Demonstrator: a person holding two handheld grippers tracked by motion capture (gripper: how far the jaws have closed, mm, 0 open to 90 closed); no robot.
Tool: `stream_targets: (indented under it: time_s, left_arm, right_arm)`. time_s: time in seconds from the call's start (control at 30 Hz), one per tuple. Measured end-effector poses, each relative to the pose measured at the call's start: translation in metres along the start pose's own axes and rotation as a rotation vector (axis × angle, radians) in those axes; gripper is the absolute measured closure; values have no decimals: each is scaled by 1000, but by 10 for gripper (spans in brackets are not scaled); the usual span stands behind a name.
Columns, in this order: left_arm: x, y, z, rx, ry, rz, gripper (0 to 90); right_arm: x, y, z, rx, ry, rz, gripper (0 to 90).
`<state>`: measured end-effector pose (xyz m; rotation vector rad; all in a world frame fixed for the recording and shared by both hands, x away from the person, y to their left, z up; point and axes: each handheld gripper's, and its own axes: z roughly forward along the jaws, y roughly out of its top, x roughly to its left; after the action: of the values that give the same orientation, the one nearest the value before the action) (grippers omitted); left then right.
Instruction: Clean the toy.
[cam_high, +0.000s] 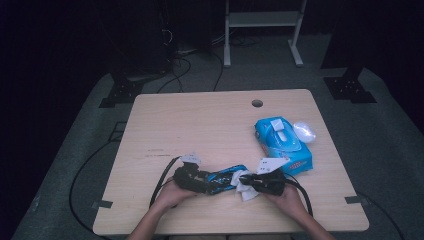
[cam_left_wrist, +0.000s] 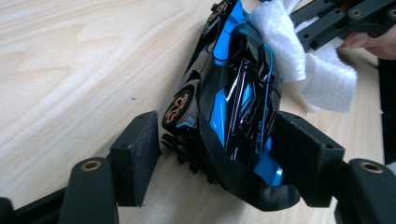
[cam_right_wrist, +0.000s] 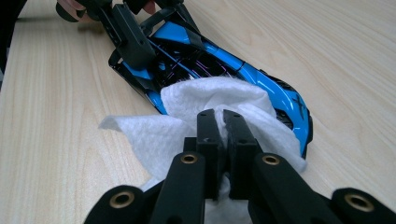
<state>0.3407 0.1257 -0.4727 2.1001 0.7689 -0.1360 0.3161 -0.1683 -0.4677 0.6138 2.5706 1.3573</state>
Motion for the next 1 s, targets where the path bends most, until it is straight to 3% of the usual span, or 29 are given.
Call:
stream_targets:
  time_s: [0.17, 0.37, 0.47, 0.77, 0.87, 1.0]
  left_arm:
    - [-7, 0, -1, -10, 29, 70, 369]
    - [-20, -4, -6, -37, 82, 216, 397]
    - [-24, -7, -7, -50, 92, 256, 409]
    - [-22, -9, -5, -65, 82, 212, 403]
    - [-24, -9, -6, -66, 94, 239, 405]
    - [-32, -10, -6, -72, 128, 328, 411]
  right_arm:
    - [2, -2, -2, -4, 2, -6, 858]
    - [5, -3, -5, 7, 4, -2, 857]
    - [6, -4, -7, 12, 7, 4, 857]
    - [10, -9, -9, 31, 10, 9, 857]
    - [9, -9, -9, 31, 13, 9, 857]
    - [8, -10, -10, 37, 26, 24, 856]
